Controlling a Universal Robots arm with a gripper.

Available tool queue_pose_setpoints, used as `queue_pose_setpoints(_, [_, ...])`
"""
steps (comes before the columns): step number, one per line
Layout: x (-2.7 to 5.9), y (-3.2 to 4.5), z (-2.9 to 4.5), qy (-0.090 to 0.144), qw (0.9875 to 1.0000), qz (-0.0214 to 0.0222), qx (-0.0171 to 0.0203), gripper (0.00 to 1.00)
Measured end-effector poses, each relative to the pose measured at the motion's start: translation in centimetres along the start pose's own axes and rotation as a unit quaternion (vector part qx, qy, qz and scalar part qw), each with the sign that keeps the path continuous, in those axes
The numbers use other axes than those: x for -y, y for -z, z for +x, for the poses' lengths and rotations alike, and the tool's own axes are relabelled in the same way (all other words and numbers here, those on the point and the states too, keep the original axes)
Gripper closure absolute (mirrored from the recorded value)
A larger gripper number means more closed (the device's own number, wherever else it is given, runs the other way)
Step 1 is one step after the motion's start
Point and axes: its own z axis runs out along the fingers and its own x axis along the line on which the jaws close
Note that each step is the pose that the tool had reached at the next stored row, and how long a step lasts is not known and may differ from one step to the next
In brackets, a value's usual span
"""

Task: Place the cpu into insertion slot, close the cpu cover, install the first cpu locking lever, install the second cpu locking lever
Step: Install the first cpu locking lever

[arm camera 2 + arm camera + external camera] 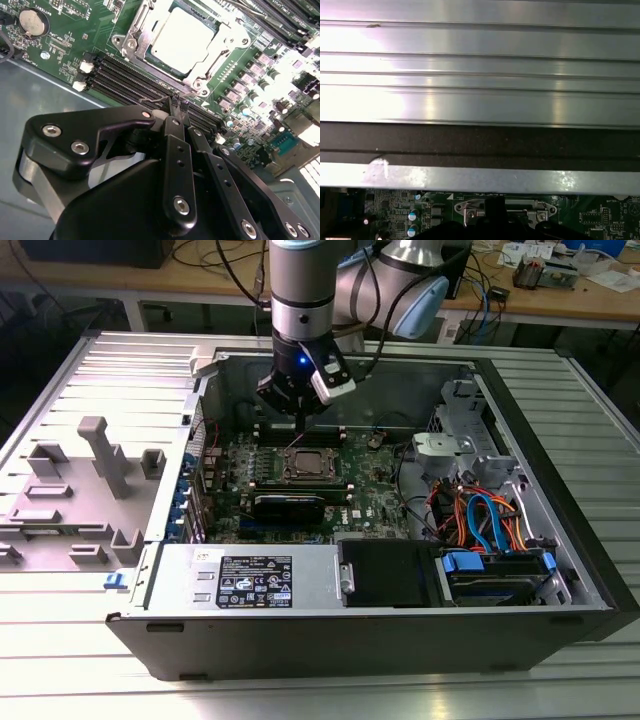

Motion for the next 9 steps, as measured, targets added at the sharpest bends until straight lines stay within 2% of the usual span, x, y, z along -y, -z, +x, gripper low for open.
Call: queue_pose_setpoints(9, [-0.13,-0.58,-0.64,0.0,1.0,0.0,0.0,0.89])
